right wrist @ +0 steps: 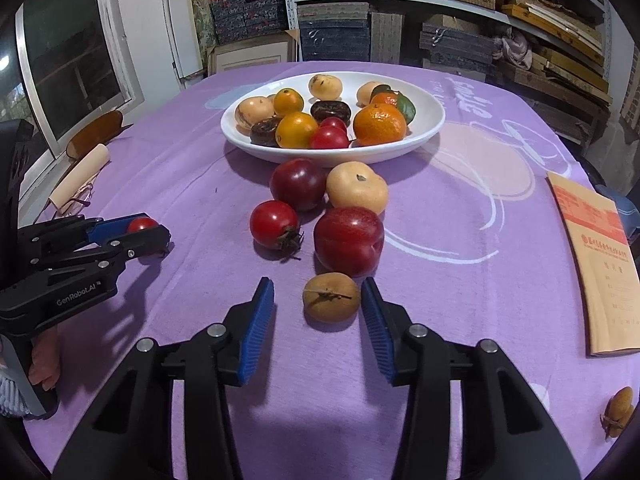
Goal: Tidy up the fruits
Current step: 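Grasp the small tan round fruit with right tool while left tool holds the tomato, then lower both held fruits onto the white plate and open both tools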
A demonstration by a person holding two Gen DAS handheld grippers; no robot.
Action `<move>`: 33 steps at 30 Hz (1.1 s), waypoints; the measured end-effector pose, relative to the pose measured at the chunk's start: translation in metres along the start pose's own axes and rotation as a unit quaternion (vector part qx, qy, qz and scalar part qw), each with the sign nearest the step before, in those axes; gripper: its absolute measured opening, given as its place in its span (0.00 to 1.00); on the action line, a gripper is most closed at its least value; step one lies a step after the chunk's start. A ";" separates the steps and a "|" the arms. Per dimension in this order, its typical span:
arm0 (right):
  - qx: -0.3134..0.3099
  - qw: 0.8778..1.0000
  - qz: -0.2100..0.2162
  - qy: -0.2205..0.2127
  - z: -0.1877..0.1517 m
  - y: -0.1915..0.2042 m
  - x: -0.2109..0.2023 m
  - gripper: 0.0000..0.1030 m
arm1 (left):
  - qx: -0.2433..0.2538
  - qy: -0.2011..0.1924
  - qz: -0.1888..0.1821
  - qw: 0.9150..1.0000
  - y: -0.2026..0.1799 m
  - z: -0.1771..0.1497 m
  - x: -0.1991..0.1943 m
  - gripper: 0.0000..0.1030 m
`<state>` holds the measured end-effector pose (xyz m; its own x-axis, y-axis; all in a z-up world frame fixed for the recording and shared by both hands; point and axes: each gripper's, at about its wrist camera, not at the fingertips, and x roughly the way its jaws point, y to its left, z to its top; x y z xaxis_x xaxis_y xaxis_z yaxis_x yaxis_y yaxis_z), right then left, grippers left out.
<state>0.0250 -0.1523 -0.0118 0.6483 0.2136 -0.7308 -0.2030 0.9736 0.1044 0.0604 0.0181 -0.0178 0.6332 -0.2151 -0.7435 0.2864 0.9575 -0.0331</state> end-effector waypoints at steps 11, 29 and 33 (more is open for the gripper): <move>0.010 1.000 0.009 -0.001 0.000 -0.004 0.000 0.28 | -0.007 0.002 -0.002 1.000 0.002 0.000 0.000 0.29; 0.018 0.999 0.021 -0.046 0.030 -0.013 -0.036 0.28 | 0.004 -0.034 0.019 0.999 -0.008 0.031 -0.007 0.29; 0.012 0.998 0.016 -0.052 0.046 -0.013 -0.039 0.28 | 0.011 -0.041 0.023 0.999 -0.011 0.042 -0.007 0.29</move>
<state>0.0364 -0.1697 0.0460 0.7145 0.2502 -0.6534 -0.2080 0.9676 0.1431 0.0827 0.0009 0.0158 0.7028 -0.1865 -0.6865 0.2708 0.9625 0.0158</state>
